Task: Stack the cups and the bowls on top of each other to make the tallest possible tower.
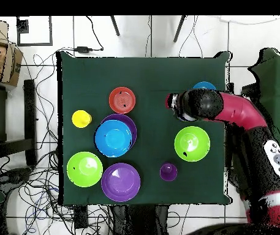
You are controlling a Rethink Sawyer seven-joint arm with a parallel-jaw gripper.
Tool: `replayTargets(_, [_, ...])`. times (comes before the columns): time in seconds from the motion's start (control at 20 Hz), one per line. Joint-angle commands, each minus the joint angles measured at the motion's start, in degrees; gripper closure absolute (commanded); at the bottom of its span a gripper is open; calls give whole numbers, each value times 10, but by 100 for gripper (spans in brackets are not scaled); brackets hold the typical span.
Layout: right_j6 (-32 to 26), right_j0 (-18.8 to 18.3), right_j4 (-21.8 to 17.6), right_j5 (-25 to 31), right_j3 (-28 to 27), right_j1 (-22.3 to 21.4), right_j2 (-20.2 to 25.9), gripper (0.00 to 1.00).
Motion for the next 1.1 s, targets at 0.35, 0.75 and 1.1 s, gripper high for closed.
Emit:
replayTargets(0.35, [-353, 50, -65, 266, -362, 156, 88, 0])
replayTargets(0.75, [-363, 66, -59, 351, -418, 142, 81, 0])
replayTargets(1.1, [-339, 45, -57, 281, -292, 45, 42, 0])
